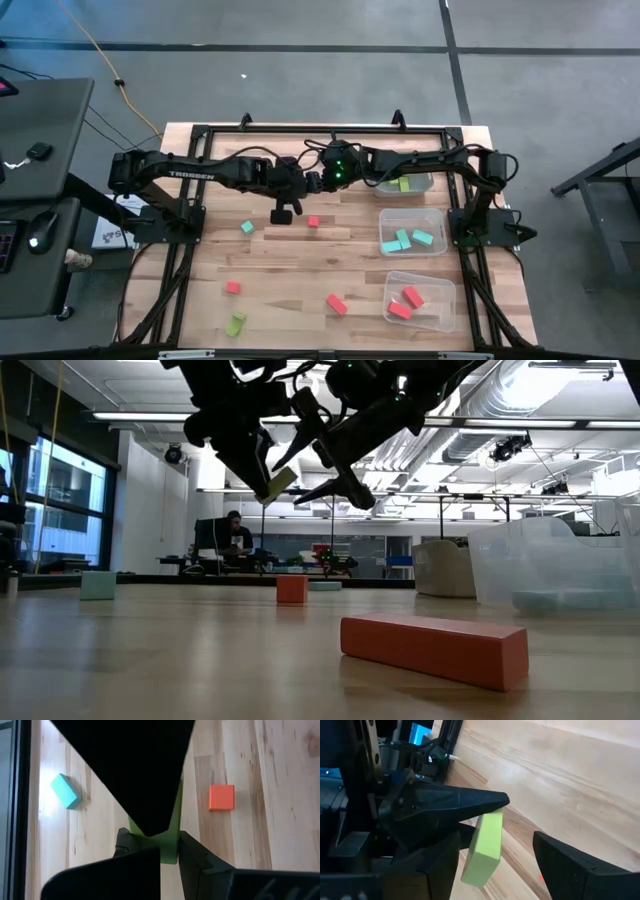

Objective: Sort & place blocks by color
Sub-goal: Put the light green block into the gray bin

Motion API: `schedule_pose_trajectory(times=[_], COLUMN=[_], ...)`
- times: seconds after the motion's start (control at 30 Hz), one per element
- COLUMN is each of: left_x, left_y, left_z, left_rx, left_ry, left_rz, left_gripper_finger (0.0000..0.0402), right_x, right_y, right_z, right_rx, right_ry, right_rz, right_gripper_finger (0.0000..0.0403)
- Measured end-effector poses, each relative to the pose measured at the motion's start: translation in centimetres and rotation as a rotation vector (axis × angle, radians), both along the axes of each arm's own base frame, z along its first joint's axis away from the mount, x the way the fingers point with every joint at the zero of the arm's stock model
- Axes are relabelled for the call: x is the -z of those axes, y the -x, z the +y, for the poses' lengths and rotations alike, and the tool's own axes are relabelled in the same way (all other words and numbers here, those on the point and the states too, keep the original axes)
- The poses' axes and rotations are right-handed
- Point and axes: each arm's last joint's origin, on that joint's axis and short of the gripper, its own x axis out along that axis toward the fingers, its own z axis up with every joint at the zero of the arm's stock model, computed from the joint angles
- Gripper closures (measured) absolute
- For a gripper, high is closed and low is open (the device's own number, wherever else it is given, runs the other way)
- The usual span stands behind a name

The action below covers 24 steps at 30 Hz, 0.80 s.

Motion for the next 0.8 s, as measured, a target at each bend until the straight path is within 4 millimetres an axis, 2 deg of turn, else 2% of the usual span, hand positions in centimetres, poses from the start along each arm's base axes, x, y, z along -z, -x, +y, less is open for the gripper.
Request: schedule_pose_trajectory(times=[0.1,0.2,0.5,0.8], left_x=[0.00,-0.03,-0.08,-0.15], left_y=[-0.02,-0.04,-0.09,-0.20], left_z=[-0.08,-0.08,0.06,0.21], left_rx=[0.005,0.005,0.010,0.022], left_ry=[-0.001,-0.002,-0.020,-0.070], left_rz=[0.000,-0.003,-0.006,-0.007], left_gripper_finger=[0.0401,0.0401,0.0401,0.0401], right_x=[0.00,0.00,-0.08,-0.15], right_y=[0.05,0.05,0.05,0.10], right_z=[-0.22,-0.23,-0.23,-0.25], right_rx=[0.005,0.004,-0.011,-0.008], right_ry=[0.001,0.002,0.029,0.023], right_rz=[0.000,0.000,-0.007,-0.007], right_gripper_finger=[0.0179,0.0212,0.0354,0.0361])
